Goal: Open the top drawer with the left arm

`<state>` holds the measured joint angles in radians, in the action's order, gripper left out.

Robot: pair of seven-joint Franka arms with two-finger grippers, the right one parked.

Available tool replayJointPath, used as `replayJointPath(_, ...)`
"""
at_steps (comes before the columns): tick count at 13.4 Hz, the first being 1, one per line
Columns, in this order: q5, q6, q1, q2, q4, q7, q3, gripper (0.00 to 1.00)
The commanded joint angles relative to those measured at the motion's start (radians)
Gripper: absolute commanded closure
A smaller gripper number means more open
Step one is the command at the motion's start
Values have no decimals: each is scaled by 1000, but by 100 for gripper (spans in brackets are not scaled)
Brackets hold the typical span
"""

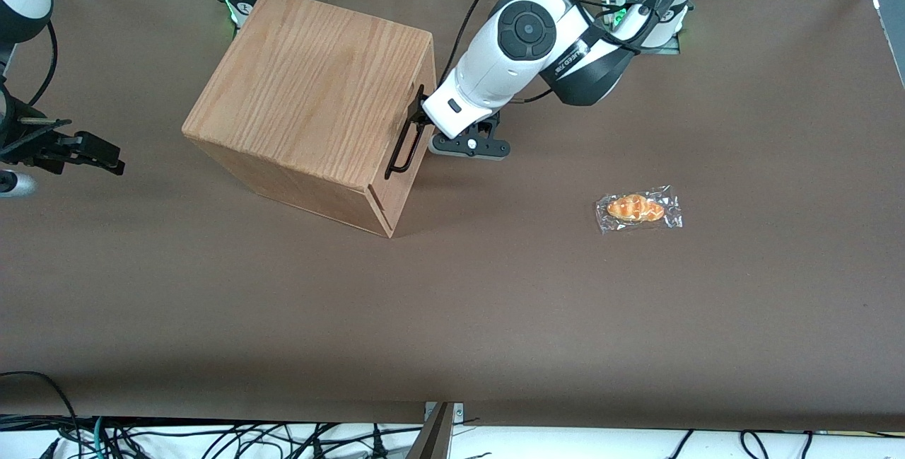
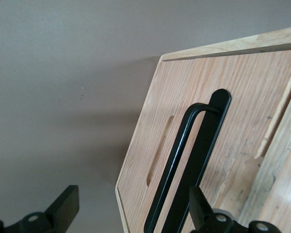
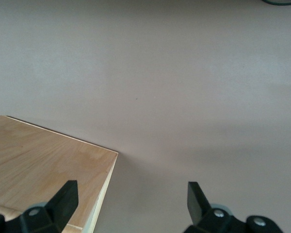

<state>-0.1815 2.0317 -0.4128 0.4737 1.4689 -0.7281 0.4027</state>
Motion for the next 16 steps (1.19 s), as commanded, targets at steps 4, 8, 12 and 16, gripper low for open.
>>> replayJointPath(4,33,39,-40,65,-39,-25,-11,0)
replayJointPath(8,46,51,-49,72,-38,-27,-11,0)
replayJointPath(12,47,51,-52,82,-38,-25,-11,0)
replayJointPath(16,62,53,-57,101,-38,-27,-11,0)
